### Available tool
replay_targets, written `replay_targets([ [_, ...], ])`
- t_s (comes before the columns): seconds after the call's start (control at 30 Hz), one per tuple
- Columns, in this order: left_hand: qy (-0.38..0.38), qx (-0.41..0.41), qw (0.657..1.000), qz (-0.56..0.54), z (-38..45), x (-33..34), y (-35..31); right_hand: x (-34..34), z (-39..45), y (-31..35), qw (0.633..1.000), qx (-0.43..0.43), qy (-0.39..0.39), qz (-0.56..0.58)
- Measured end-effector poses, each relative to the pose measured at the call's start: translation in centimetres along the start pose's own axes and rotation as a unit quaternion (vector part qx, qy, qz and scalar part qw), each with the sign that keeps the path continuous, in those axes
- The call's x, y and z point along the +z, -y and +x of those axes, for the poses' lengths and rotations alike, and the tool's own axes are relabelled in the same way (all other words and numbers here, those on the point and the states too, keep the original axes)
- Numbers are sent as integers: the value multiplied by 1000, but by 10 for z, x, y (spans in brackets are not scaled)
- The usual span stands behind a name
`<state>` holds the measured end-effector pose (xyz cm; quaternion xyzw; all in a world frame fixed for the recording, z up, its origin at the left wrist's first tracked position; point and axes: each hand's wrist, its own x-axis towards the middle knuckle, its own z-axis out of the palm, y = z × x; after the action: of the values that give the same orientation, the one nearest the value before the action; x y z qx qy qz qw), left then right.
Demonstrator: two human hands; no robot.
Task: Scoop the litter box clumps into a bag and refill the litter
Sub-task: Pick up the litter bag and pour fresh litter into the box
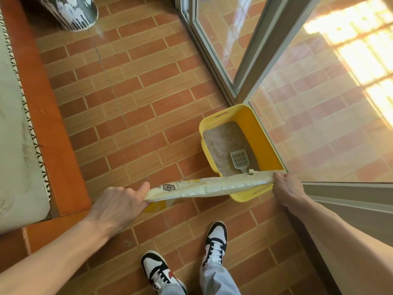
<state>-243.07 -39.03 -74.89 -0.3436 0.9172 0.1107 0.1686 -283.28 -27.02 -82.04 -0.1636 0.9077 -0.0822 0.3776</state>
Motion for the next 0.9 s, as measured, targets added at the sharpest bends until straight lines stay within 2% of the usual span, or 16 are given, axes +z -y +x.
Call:
replay_targets([
  [0.13,-5,0,1000,-2,8,-3,3,-1,9,1,1000,0,5,20],
  [0.3,-8,-14,1000,-17,14,-9,10,-11,11,28,999,-48,18,-1],
  [0.6,-42,-50,997,-46,21,-10,19,-34,26,79,992,-125,-9,5],
  [0.9,-48,-64,995,-56,42,-13,6,-49,50,90,991,-112,-33,59],
])
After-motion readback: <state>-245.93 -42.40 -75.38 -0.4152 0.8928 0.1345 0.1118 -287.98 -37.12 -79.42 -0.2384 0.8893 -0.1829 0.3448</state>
